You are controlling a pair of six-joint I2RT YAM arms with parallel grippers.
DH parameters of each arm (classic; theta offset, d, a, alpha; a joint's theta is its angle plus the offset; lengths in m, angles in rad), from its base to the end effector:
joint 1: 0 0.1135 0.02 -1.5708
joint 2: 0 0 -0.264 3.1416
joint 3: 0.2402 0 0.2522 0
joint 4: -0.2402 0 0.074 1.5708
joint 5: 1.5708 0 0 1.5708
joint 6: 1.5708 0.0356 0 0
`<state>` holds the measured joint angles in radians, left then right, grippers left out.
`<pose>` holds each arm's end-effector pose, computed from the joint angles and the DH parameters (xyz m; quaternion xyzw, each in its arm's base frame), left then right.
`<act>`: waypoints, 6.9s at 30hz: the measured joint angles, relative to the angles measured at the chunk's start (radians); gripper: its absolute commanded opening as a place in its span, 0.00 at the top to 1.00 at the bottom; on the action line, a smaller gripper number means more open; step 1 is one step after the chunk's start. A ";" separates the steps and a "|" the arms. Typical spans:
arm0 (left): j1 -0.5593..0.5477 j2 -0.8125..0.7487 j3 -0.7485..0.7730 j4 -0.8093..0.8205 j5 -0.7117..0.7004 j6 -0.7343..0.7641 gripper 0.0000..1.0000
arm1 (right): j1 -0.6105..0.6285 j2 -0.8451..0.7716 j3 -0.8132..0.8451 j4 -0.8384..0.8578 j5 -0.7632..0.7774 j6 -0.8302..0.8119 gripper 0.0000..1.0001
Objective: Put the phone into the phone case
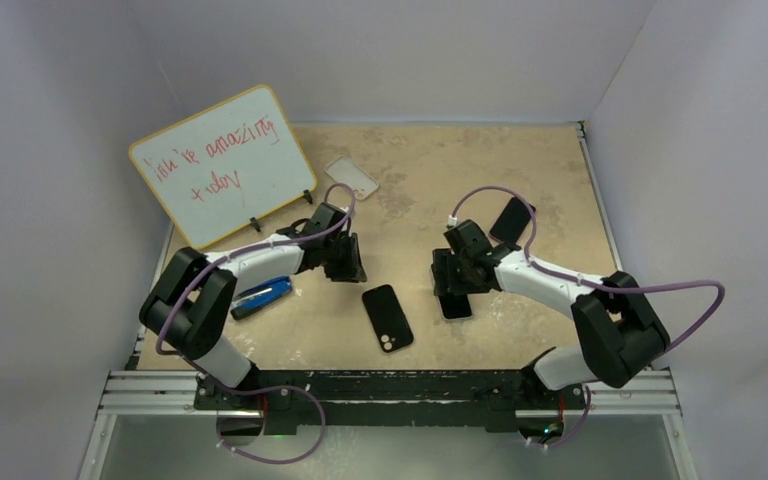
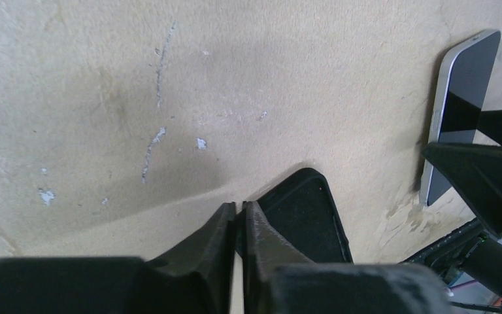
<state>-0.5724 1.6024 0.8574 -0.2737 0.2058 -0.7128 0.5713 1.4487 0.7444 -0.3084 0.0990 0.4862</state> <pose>0.2534 -0.1720 0.1627 -0.0392 0.9567 -0.2416 0.1578 0.2301 0.1437 0.1698 -0.0272 0.9599 0.0977 0.2615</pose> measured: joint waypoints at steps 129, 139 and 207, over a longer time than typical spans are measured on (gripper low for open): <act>-0.030 -0.244 -0.378 0.315 0.268 -0.208 0.70 | 0.305 -0.066 -0.167 0.313 -0.182 0.293 0.64; -0.077 -0.167 -0.365 0.332 0.256 -0.229 0.82 | 0.302 -0.060 -0.197 0.385 -0.229 0.314 0.79; -0.082 -0.322 -0.286 0.116 0.122 -0.220 0.57 | 0.356 -0.277 -0.349 0.455 -0.197 0.519 0.42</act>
<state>-0.6548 1.2800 0.5709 -0.1577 0.3279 -0.9325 0.9272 1.1713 0.3958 0.1467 -0.0982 1.0050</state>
